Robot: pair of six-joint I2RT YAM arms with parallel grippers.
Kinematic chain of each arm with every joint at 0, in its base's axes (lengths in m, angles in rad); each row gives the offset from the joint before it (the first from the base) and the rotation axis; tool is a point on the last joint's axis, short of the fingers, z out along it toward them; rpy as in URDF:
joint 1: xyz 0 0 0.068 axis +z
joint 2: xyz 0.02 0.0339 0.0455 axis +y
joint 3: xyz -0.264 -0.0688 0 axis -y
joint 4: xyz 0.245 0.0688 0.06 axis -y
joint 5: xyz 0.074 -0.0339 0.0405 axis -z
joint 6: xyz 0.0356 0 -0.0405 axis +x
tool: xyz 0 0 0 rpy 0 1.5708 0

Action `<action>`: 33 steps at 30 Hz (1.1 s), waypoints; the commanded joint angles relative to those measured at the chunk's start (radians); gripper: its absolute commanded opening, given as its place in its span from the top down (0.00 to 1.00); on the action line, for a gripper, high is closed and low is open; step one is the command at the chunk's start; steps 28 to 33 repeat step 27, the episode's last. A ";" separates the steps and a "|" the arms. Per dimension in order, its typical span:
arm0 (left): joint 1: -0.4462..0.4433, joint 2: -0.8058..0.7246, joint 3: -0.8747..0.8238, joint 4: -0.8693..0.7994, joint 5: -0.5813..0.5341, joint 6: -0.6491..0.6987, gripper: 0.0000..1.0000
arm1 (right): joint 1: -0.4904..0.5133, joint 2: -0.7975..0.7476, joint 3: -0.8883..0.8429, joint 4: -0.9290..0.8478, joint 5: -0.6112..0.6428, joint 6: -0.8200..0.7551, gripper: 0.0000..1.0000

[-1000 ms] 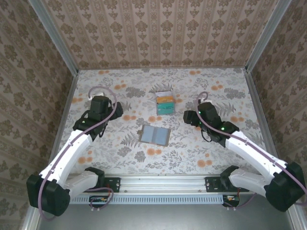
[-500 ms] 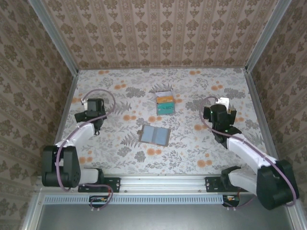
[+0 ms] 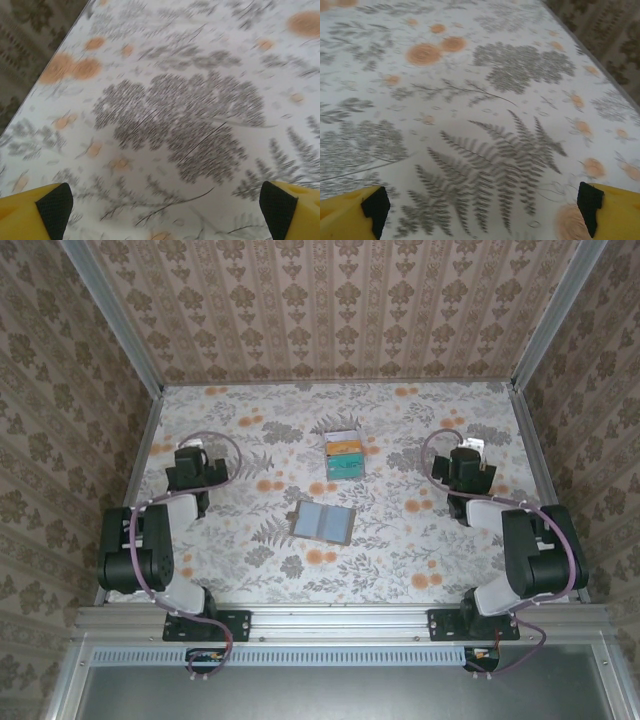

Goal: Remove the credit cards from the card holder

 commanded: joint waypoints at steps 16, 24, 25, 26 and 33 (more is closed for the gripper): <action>-0.023 0.001 -0.177 0.383 0.119 0.095 0.00 | -0.001 0.026 -0.122 0.322 -0.177 -0.072 0.00; -0.029 0.002 -0.176 0.384 0.127 0.105 0.00 | -0.001 0.026 -0.122 0.321 -0.176 -0.072 0.00; -0.017 0.000 -0.173 0.374 0.154 0.100 0.00 | -0.001 0.026 -0.121 0.321 -0.178 -0.072 0.00; -0.016 0.000 -0.173 0.374 0.160 0.100 0.00 | -0.001 0.026 -0.122 0.321 -0.176 -0.072 0.00; -0.018 0.001 -0.174 0.376 0.158 0.101 0.00 | -0.002 0.027 -0.122 0.321 -0.177 -0.072 0.00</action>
